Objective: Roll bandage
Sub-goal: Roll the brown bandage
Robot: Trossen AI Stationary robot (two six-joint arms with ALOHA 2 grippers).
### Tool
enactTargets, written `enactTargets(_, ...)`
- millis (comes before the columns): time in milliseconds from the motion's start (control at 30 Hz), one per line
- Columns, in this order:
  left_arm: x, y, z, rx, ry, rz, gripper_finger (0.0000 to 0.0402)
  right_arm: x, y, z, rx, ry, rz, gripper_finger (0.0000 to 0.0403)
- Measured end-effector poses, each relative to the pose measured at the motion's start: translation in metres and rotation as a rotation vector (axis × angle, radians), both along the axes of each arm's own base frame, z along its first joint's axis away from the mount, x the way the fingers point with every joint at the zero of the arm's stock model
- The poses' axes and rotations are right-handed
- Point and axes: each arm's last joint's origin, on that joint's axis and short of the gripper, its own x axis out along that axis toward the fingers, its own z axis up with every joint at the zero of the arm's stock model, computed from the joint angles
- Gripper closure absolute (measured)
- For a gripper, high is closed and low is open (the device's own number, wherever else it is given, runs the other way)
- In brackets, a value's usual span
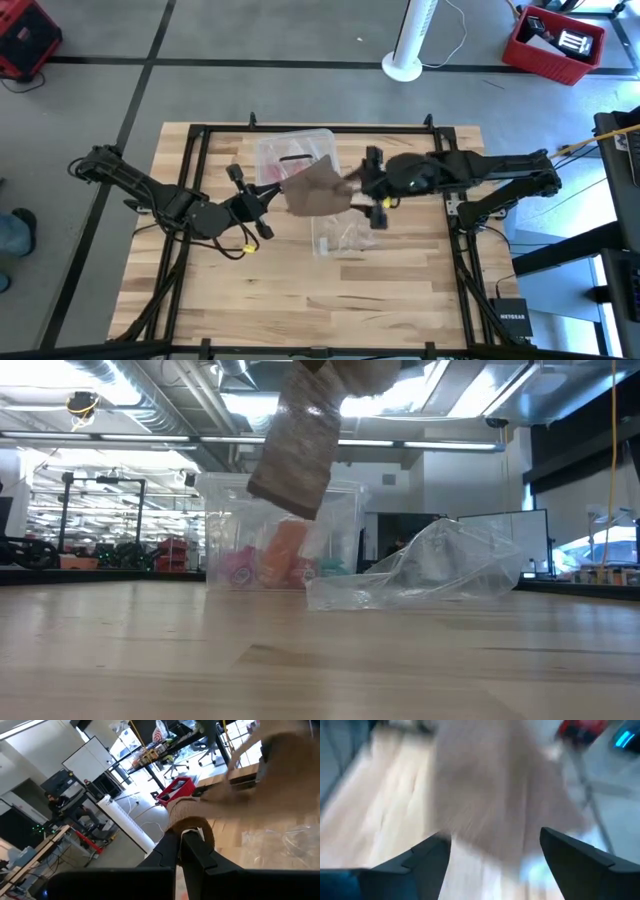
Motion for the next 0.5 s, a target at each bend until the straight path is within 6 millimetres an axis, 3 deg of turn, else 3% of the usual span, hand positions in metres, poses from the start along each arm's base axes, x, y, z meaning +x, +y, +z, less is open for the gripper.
enactTargets(100, -0.001, -0.002, 0.0, -0.006, -0.005, -0.007, 0.0401, -0.017, -0.002, -0.015, -0.006, 0.223, -0.004, 0.0095)
enactTargets(233, 0.0, -0.003, -0.001, -0.006, -0.001, -0.009, 0.0401, -0.026, -0.005, -0.023, 0.019, 0.337, -0.124, 0.0095)
enactTargets(367, 0.001, -0.004, 0.0, -0.002, 0.0, -0.037, 0.0401, -0.025, -0.006, -0.018, 0.04, 0.261, -0.216, 0.0095)
enactTargets(500, 0.002, -0.011, 0.013, 0.041, -0.053, -0.121, 0.0401, -0.019, -0.002, -0.024, 0.036, 0.101, -0.187, 0.0095)
